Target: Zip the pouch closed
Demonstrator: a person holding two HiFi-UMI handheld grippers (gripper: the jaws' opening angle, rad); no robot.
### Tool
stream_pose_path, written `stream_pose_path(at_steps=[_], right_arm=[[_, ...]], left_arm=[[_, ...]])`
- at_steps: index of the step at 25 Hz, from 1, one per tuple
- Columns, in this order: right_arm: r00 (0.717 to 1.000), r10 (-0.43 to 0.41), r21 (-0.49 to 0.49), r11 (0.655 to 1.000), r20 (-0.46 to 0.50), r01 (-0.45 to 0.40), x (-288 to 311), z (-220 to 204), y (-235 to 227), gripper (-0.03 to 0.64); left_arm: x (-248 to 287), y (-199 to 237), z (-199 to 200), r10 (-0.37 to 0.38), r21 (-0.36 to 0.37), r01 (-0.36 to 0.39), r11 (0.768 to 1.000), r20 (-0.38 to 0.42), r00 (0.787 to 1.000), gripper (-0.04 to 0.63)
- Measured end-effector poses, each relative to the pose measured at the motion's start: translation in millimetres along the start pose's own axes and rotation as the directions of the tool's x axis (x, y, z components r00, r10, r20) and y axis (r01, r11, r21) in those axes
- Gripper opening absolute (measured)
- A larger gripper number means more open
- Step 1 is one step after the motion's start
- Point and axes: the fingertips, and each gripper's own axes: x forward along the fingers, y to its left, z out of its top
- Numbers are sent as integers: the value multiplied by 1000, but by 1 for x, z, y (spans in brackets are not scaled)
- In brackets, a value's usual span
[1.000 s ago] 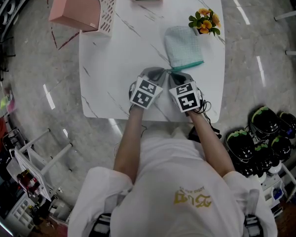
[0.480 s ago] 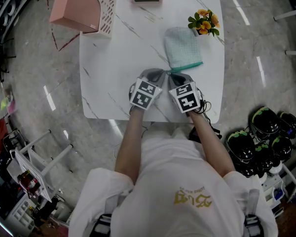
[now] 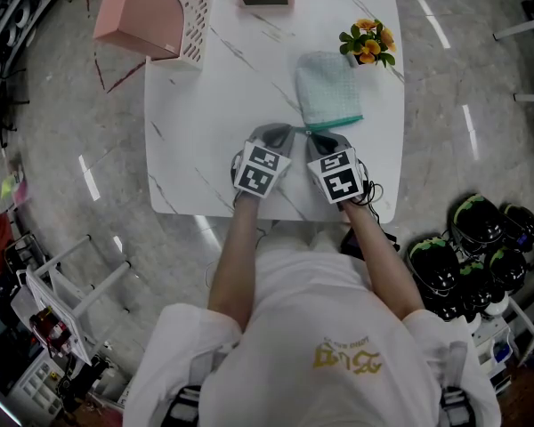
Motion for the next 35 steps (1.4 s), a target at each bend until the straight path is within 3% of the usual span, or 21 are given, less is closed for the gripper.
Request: stream_pose_path(at_steps=[35], right_arm=[[995, -98, 48, 994, 11, 97, -29, -17, -58, 17]], left_arm=[[-12, 24, -3, 125, -96, -125, 988, 0, 992, 29]])
